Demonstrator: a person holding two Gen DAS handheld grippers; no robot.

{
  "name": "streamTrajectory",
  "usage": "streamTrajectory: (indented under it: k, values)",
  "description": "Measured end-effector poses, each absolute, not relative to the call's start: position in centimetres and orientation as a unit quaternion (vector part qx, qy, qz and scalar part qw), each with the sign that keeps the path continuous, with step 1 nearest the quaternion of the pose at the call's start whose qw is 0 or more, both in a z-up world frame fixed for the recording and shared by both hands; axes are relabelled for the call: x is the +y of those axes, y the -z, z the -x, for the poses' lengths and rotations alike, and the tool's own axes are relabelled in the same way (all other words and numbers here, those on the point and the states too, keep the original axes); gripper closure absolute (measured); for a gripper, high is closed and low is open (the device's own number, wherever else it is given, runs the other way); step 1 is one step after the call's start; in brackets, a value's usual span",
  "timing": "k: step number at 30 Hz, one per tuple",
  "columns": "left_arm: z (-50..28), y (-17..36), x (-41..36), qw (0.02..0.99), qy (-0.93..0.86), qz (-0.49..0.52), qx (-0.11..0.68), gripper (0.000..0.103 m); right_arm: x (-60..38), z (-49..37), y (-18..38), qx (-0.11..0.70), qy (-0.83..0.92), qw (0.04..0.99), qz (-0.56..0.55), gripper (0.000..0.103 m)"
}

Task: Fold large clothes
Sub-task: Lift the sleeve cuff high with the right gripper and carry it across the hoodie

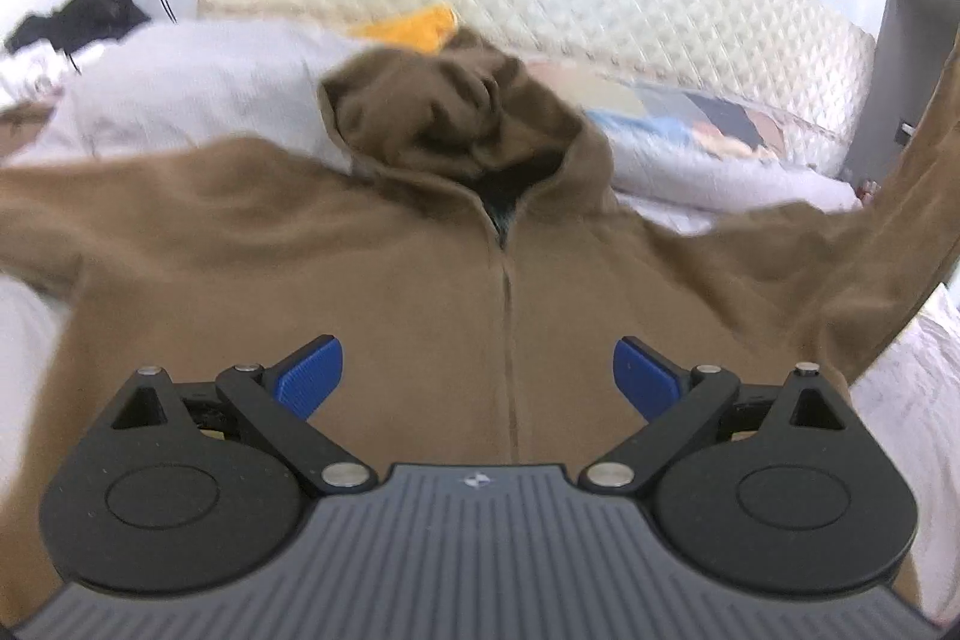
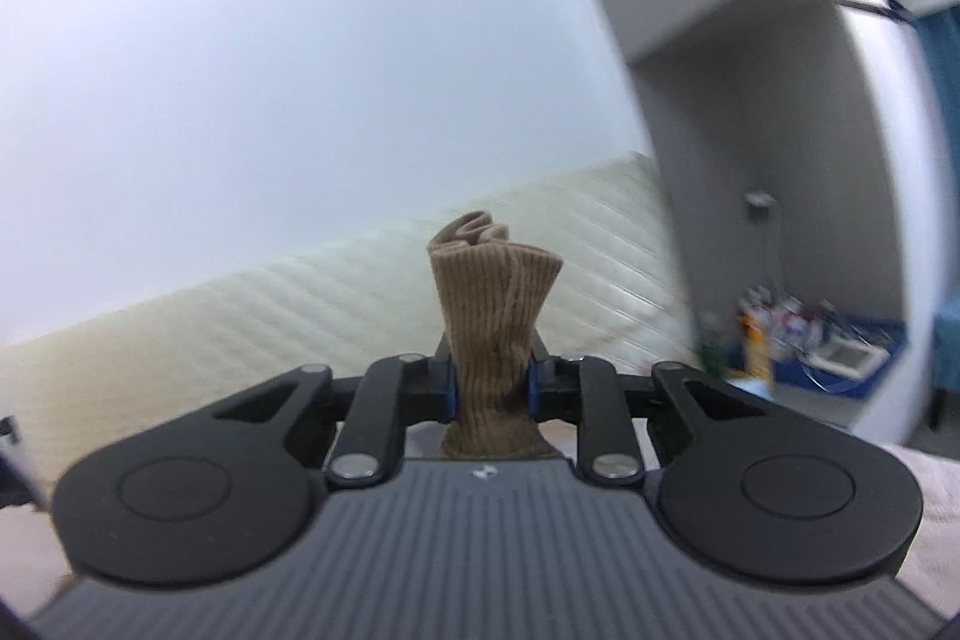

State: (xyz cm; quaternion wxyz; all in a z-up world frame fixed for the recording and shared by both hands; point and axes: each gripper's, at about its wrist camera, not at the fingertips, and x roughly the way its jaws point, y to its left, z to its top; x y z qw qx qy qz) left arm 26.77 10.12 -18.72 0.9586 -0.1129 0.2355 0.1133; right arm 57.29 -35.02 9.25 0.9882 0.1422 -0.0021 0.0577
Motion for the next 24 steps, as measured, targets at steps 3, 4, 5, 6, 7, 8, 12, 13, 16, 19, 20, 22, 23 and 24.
streamTrajectory:
  k: [3, 4, 5, 6, 7, 8, 12, 13, 16, 19, 20, 22, 23, 24]
  values:
    - [-26.1, 17.8, 12.1, 0.959, -0.103, 0.154, 0.215, 0.004, -30.5, -55.0, -11.3, -0.001, -0.081, 0.99, -0.114, 0.086]
    - [-25.8, 17.7, 12.8, 0.958, -0.101, 0.168, 0.207, 0.004, -28.8, -54.3, -11.7, -0.001, -0.091, 0.991, -0.102, 0.086]
    - [-25.5, 17.7, 13.4, 0.958, -0.101, 0.178, 0.201, 0.004, -27.2, -53.7, -12.0, 0.001, -0.1, 0.991, -0.092, 0.086]
    - [-25.2, 17.6, 13.9, 0.958, -0.103, 0.183, 0.196, 0.004, -25.5, -53.0, -12.2, 0.002, -0.106, 0.991, -0.082, 0.087]
    - [-25.0, 17.5, 14.4, 0.958, -0.106, 0.187, 0.192, 0.004, -23.7, -52.3, -12.2, 0.004, -0.115, 0.991, -0.072, 0.087]
    - [-24.6, 17.5, 15.0, 0.957, -0.109, 0.193, 0.186, 0.004, -22.2, -51.6, -12.1, 0.005, -0.125, 0.99, -0.065, 0.087]
    - [-22.8, 17.0, 17.8, 0.949, -0.121, 0.239, 0.165, 0.004, -15.2, -48.4, -11.2, 0.008, -0.185, 0.982, -0.025, 0.087]
    - [-22.4, 17.0, 18.6, 0.946, -0.124, 0.252, 0.16, 0.004, -13.0, -47.5, -10.7, 0.01, -0.205, 0.979, -0.01, 0.087]
    - [-21.1, 17.1, 20.7, 0.939, -0.133, 0.281, 0.144, 0.004, -7.8, -45.2, -8.7, 0.022, -0.265, 0.964, 0.023, 0.087]
    - [-20.1, 17.3, 22.7, 0.928, -0.147, 0.313, 0.136, 0.004, -2.6, -42.5, -5.6, 0.043, -0.322, 0.945, 0.032, 0.087]
    - [-19.9, 17.5, 23.4, 0.924, -0.144, 0.327, 0.133, 0.004, -1.0, -41.8, -4.4, 0.055, -0.343, 0.937, 0.028, 0.087]
    - [-19.0, 17.6, 24.5, 0.917, -0.15, 0.347, 0.124, 0.004, 2.1, -40.4, -1.9, 0.075, -0.387, 0.919, 0.021, 0.087]
    - [-18.6, 17.7, 25.0, 0.914, -0.158, 0.354, 0.12, 0.004, 3.4, -40.1, -0.8, 0.083, -0.401, 0.912, 0.022, 0.087]
    - [-18.1, 17.8, 25.6, 0.909, -0.165, 0.363, 0.116, 0.004, 4.9, -39.6, 0.4, 0.097, -0.416, 0.904, 0.022, 0.087]
